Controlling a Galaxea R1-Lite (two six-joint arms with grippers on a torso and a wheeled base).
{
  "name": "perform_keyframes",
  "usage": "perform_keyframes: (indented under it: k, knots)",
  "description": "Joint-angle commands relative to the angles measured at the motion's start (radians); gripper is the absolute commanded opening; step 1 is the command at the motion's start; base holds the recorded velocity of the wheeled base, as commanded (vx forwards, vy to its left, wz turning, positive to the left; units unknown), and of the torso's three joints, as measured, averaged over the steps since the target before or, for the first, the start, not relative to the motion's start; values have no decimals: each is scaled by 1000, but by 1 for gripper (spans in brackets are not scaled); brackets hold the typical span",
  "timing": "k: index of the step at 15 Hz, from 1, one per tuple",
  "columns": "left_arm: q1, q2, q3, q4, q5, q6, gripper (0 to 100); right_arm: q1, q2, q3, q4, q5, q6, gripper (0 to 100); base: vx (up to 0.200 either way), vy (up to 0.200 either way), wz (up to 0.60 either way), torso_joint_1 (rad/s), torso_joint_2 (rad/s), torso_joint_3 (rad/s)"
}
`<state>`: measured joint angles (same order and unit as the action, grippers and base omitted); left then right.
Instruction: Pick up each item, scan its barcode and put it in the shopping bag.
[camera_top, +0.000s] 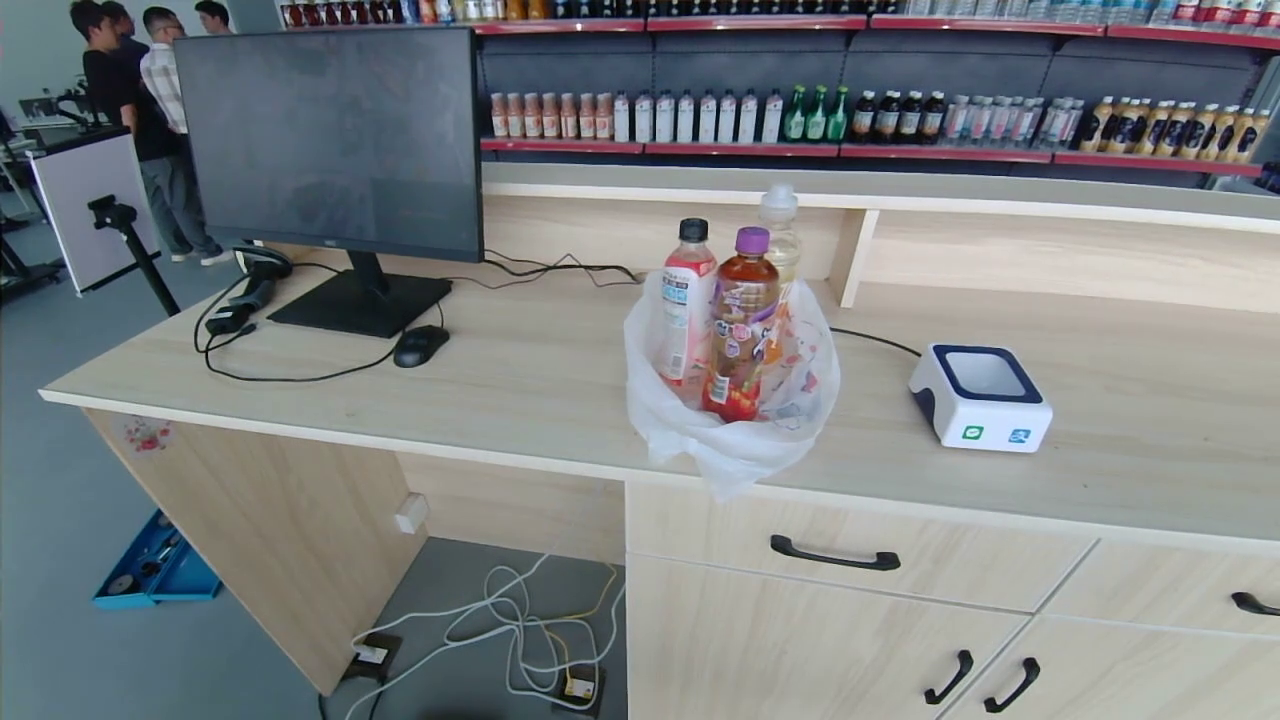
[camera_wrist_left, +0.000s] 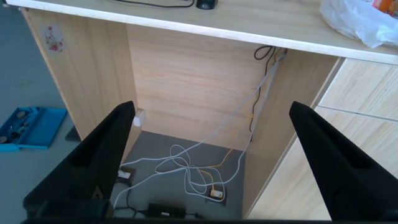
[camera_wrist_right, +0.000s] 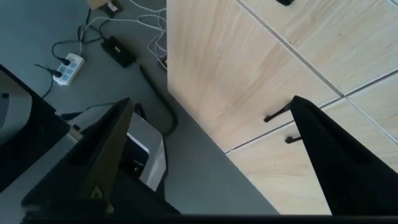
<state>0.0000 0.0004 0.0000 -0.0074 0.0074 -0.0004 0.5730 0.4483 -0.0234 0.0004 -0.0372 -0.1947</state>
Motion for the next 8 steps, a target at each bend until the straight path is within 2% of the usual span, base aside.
perform_keyframes:
  k: [1, 4, 5, 8]
  knots:
    - [0, 1, 0, 0, 0, 0, 100, 2, -134, -6, 16, 16, 11, 100, 0, 0, 0, 0, 0, 0]
    - [0, 0, 0, 0, 0, 3, 100, -13, -128, -6, 18, 11, 38, 100, 0, 0, 0, 0, 0, 0]
    - [0, 1, 0, 0, 0, 3, 100, -96, -126, -6, 18, 0, 43, 100, 0, 0, 0, 0, 0, 0]
    - [0, 0, 0, 0, 0, 3, 100, -463, -148, -6, 18, 3, 41, 100, 0, 0, 0, 0, 0, 0]
